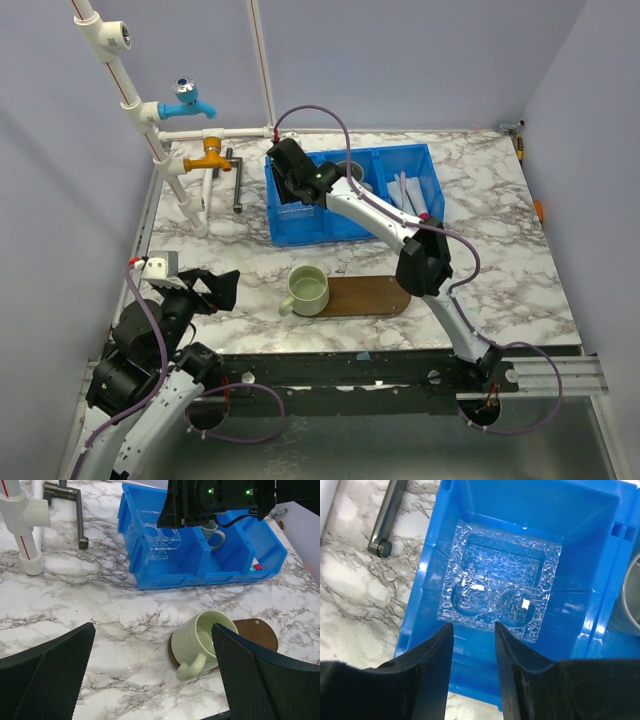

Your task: Prepare toiletry sets of a toothbrush and toothpaste on the tray

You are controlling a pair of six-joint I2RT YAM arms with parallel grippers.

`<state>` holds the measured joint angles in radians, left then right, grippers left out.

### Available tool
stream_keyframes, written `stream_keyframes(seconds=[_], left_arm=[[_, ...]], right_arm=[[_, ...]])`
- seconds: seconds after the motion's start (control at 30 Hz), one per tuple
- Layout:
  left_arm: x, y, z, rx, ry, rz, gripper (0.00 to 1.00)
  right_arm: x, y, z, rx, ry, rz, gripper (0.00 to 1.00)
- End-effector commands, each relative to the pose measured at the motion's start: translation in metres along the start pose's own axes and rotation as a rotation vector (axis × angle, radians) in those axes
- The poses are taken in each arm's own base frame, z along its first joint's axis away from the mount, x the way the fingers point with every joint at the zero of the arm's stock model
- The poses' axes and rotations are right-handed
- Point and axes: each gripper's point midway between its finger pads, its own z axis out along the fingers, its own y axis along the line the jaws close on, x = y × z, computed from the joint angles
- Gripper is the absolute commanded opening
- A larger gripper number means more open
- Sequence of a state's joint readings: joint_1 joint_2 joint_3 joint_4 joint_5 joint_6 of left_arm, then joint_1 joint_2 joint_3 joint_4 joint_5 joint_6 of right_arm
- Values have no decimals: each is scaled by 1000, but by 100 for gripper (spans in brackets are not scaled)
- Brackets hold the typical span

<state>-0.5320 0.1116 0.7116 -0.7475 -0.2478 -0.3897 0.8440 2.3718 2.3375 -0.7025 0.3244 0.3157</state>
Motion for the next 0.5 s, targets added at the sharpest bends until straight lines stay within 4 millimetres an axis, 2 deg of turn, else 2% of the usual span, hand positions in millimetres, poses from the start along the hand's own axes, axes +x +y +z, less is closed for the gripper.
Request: stream_keyframes(seconds=[0.0, 0.47], left_arm=[[3, -3, 3, 19, 10, 14, 99], [2, -4, 2, 27, 7, 14, 99]], right_arm=[[-8, 1, 14, -4, -32, 48, 41], [0, -7, 38, 32, -30, 87, 40]])
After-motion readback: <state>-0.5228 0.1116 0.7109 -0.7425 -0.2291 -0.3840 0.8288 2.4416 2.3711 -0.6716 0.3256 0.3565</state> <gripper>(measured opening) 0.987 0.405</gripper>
